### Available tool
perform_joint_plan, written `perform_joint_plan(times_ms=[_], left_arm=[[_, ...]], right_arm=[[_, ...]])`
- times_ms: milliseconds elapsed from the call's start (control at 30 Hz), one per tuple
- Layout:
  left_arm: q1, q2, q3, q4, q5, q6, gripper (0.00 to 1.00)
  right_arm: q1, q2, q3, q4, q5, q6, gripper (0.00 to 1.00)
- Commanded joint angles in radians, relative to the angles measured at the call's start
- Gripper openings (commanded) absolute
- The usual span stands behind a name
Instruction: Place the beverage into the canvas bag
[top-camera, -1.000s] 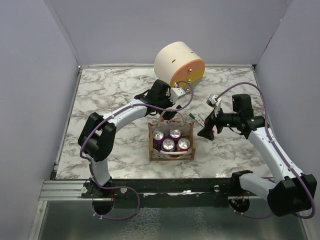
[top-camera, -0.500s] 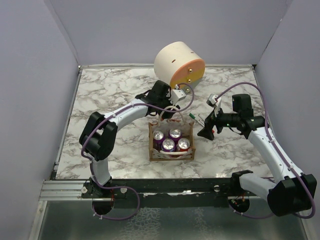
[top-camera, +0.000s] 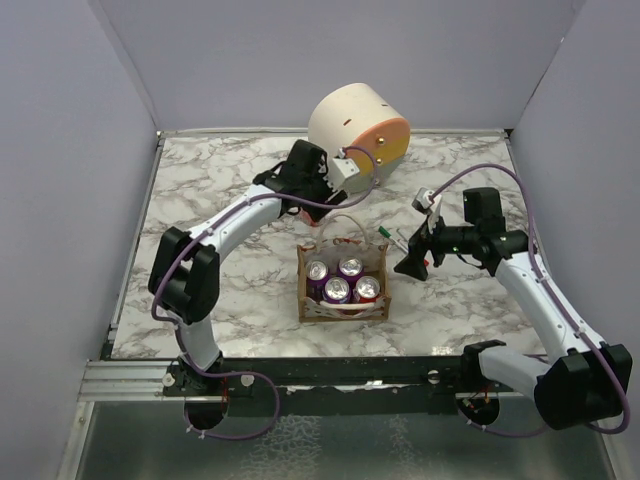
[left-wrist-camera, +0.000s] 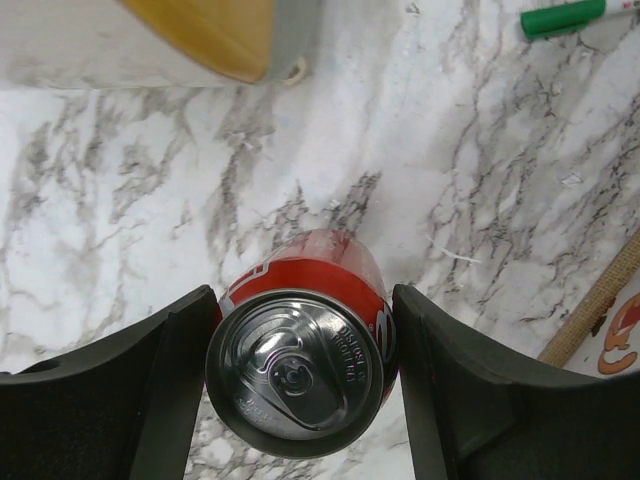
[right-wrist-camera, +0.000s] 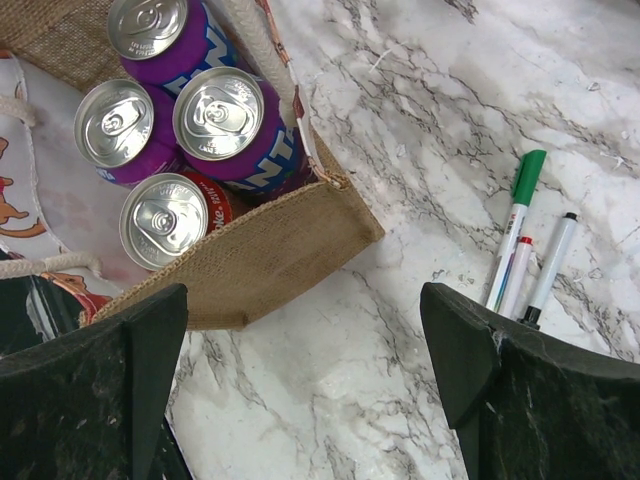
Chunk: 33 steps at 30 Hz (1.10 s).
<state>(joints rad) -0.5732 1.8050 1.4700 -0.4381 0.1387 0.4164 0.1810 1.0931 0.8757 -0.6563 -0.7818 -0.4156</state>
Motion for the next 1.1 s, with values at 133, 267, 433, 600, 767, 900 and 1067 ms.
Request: perform_joint_plan(times_ms=[133, 267, 433, 600, 767, 900, 1067], left_arm=[[0.06, -0.169, 0.108, 0.027, -0.036, 0.027, 0.0], [0.069, -0.212, 0.143, 0.014, -0.054, 0.023, 0.0], [0.07, -0.278, 0.182, 0.003, -0.085, -0.01, 0.0], [0.07, -0.337, 0.244, -0.054, -0.049, -0.039, 0.0], [0.07, -0.383, 0.336, -0.158, 0.079, -0.023, 0.0], [0.07, -0.426, 0.393, -0.261, 0.236, 0.004, 0.0], [0.075, -0.483, 0.395, -0.415, 0.482, 0.088, 0.0]], right_arm=[[-0.007, 0.048, 0.034, 0.007, -0.097, 0.02, 0.95], [-0.005, 0.081, 0.067, 0.004, -0.094, 0.053, 0.93], [0.012, 0.108, 0.111, 0.006, -0.082, 0.083, 0.93], [0.052, 0.136, 0.133, -0.018, -0.052, 0.087, 0.93], [0.099, 0.151, 0.145, -0.052, -0.024, 0.081, 0.93], [0.128, 0.151, 0.126, -0.041, 0.012, 0.099, 0.91], [0.136, 0.153, 0.118, -0.01, 0.052, 0.121, 0.88]])
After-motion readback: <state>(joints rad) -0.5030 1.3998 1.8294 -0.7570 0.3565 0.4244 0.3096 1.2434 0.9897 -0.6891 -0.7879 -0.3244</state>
